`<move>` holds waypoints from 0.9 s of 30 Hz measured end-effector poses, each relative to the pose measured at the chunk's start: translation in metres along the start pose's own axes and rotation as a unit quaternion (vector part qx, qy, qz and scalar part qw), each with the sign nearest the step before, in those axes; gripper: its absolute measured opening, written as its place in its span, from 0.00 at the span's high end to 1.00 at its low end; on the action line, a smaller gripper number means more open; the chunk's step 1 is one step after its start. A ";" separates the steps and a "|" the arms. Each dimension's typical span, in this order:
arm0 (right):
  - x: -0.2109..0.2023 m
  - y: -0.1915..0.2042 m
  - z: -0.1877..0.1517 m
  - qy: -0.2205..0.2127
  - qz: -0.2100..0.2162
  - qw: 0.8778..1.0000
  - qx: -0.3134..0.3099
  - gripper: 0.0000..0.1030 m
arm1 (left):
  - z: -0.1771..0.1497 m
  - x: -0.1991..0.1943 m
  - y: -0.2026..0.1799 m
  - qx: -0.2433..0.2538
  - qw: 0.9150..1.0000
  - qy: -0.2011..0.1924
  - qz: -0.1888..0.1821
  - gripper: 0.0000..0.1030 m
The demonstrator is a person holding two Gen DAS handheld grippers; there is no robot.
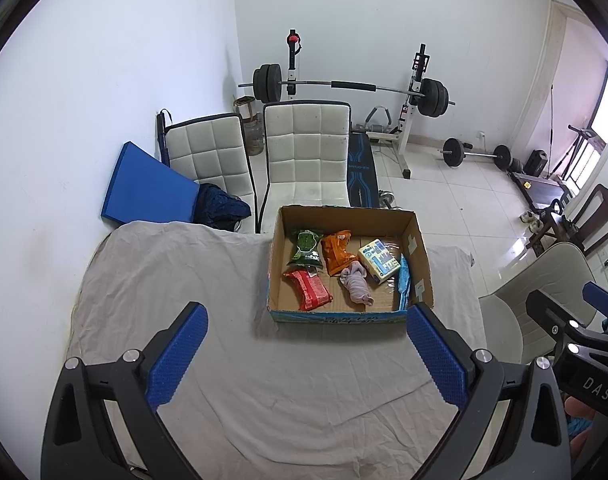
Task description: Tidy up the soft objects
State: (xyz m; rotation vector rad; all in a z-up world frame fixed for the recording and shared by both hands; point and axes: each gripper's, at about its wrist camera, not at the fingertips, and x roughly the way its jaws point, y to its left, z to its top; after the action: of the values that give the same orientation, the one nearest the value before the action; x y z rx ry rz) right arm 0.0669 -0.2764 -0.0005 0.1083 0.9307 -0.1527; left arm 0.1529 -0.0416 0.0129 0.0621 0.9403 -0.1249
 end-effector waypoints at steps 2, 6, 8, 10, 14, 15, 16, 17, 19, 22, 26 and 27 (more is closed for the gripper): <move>-0.001 0.000 0.001 0.000 -0.001 1.000 0.000 0.00 | 0.001 0.000 0.000 0.000 1.000 0.000 0.000 0.01; 0.000 0.000 -0.001 0.000 -0.002 1.000 0.000 0.00 | 0.000 -0.001 0.001 0.000 1.000 -0.001 0.001 0.01; -0.001 -0.001 -0.001 0.000 -0.003 1.000 0.001 0.00 | 0.001 -0.001 0.002 0.000 1.000 -0.002 0.004 0.01; -0.001 -0.001 -0.001 0.000 -0.003 1.000 0.000 0.00 | 0.001 -0.001 0.004 -0.001 1.000 -0.002 0.005 0.01; -0.002 -0.002 -0.005 0.001 -0.011 1.000 -0.001 0.00 | 0.002 -0.001 0.009 -0.001 1.000 -0.009 0.015 0.01; -0.002 -0.003 -0.006 0.001 -0.016 1.000 0.000 0.00 | 0.002 -0.001 0.009 0.000 1.000 -0.012 0.020 0.01; -0.002 -0.003 -0.007 0.001 -0.018 1.000 0.000 0.00 | 0.002 -0.001 0.010 0.002 1.000 -0.013 0.023 0.01; -0.002 -0.004 -0.008 0.002 -0.020 1.000 0.000 0.00 | 0.002 0.000 0.010 0.004 1.000 -0.015 0.026 0.01; -0.002 -0.004 -0.008 0.004 -0.021 1.000 0.001 0.00 | 0.002 0.001 0.009 0.005 1.000 -0.013 0.025 0.01; 0.000 -0.005 -0.010 0.009 -0.023 1.000 0.002 0.00 | 0.000 0.000 0.008 0.006 1.000 -0.012 0.025 0.01; -0.001 -0.007 -0.011 0.011 -0.026 1.000 0.001 0.00 | -0.001 0.001 0.009 0.007 1.000 -0.011 0.024 0.01; -0.001 -0.008 -0.012 0.011 -0.026 1.000 0.001 0.00 | -0.001 0.001 0.008 0.008 1.000 -0.011 0.025 0.01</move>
State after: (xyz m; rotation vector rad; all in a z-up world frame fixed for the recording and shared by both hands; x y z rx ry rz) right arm 0.0558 -0.2819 -0.0066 0.0881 0.9552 -0.2021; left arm 0.1532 -0.0333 0.0115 0.0985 0.9145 -0.0867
